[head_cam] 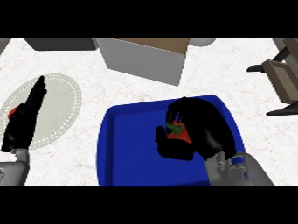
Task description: Pick the bell pepper from the tray and place it in the tiered basket
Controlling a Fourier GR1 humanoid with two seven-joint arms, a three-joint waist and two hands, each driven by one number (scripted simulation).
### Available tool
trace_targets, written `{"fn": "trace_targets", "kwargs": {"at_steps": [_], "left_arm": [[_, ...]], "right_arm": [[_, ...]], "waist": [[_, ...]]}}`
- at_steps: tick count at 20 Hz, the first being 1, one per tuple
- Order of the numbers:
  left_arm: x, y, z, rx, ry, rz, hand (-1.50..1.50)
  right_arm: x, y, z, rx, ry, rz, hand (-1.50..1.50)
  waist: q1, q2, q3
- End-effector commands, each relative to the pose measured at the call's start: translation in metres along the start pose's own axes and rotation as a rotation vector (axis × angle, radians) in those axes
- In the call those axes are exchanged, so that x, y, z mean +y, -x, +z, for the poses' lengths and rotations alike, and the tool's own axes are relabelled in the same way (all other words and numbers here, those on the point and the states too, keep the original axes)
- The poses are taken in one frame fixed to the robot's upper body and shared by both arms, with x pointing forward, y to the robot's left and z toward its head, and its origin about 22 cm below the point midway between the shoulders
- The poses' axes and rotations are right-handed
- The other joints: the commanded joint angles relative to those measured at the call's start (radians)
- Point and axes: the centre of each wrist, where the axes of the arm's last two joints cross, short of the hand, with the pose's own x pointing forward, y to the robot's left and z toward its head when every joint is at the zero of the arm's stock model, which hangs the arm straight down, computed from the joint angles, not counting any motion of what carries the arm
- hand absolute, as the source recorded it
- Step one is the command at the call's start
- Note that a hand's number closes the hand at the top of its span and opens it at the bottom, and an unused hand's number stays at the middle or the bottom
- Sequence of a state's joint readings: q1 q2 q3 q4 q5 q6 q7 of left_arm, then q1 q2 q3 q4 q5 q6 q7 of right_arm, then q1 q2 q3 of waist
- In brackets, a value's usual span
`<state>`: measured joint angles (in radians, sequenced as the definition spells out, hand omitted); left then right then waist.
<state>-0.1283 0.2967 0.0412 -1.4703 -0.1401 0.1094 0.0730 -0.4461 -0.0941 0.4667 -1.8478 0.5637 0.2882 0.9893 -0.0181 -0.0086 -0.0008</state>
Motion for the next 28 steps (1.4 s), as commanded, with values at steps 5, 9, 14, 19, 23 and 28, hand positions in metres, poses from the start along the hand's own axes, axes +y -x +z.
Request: {"fn": "trace_targets", "kwargs": {"at_steps": [5,9,14,19,23,28], "left_arm": [[0.004,-0.003,0.000,-0.010,0.006,-0.005,0.00],[0.000,-0.009,-0.003,-0.008,0.007,0.017,0.00],[0.008,0.001,-0.005,0.005,-0.009,0.007,0.00],[0.000,-0.009,0.000,-0.008,-0.001,0.011,0.00],[0.011,-0.003,-0.007,-0.033,0.021,0.025,0.00],[0.011,-0.007,-0.012,-0.009,0.017,-0.008,0.00]], "right_arm": [[-0.116,-0.019,0.065,-0.116,0.446,-0.079,1.50],[-0.159,-0.026,0.079,-0.127,0.573,-0.109,1.50],[-0.236,-0.020,0.086,-0.100,0.688,0.001,1.50],[-0.286,-0.020,0.082,-0.056,0.644,0.047,1.50],[-0.311,-0.017,0.071,-0.093,0.599,-0.039,1.50],[-0.326,0.007,0.053,-0.087,0.596,0.094,1.50]], "waist": [[0.000,-0.002,0.000],[0.009,0.002,0.000],[0.004,0.005,-0.001],[0.021,0.004,0.000],[0.024,0.008,-0.001],[0.025,0.012,0.000]]}}
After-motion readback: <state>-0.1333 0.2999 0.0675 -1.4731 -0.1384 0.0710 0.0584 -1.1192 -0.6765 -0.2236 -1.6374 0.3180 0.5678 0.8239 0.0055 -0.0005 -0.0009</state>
